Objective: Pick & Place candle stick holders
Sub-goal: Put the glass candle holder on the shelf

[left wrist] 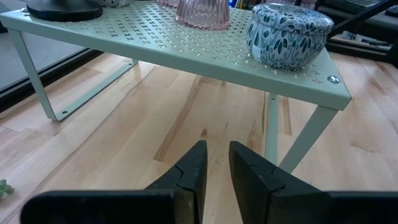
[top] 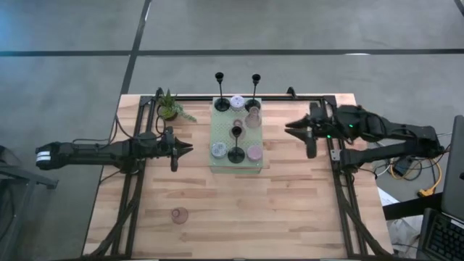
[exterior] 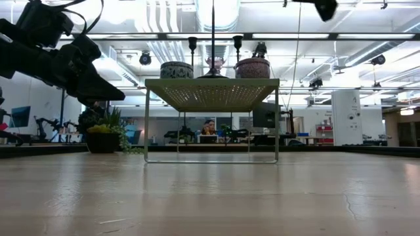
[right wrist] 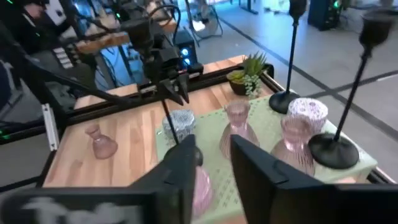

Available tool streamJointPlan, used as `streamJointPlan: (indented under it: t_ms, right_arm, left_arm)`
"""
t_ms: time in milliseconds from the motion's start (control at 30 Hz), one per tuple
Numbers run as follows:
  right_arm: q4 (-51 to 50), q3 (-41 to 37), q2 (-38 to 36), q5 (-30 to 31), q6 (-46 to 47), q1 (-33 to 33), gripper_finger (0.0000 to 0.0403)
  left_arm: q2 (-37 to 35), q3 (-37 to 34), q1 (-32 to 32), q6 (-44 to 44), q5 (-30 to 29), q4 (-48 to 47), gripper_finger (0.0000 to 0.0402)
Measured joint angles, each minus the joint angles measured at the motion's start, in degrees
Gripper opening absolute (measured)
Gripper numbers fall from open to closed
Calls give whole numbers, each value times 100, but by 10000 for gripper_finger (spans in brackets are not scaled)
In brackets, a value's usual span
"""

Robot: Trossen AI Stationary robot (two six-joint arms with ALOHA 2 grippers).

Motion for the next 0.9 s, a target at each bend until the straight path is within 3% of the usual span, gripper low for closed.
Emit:
streamJointPlan:
  t_ms: [200,433,600,733,900]
  right_arm:
    - [1260,-1432,-1313,-176,-140,8,13]
    - [2424,-3159,-2770,-552,-226,8,8]
    - [2700,-4159,-3768,-579,-318,5,8]
    - [2827,-4726,-4508,-584,-917,5,8]
    - [3517,-5257,-4514,-583,-1562,4,8]
  left_arm:
    - [-1,0,-1,0,2,-9,71]
    - [-2,0,-1,0,0,-16,71]
    - [-2,0,0,0,0,-15,71]
    - [-2,0,-1,0,2,-14,71]
    - [6,0,1,0,0,-22,71]
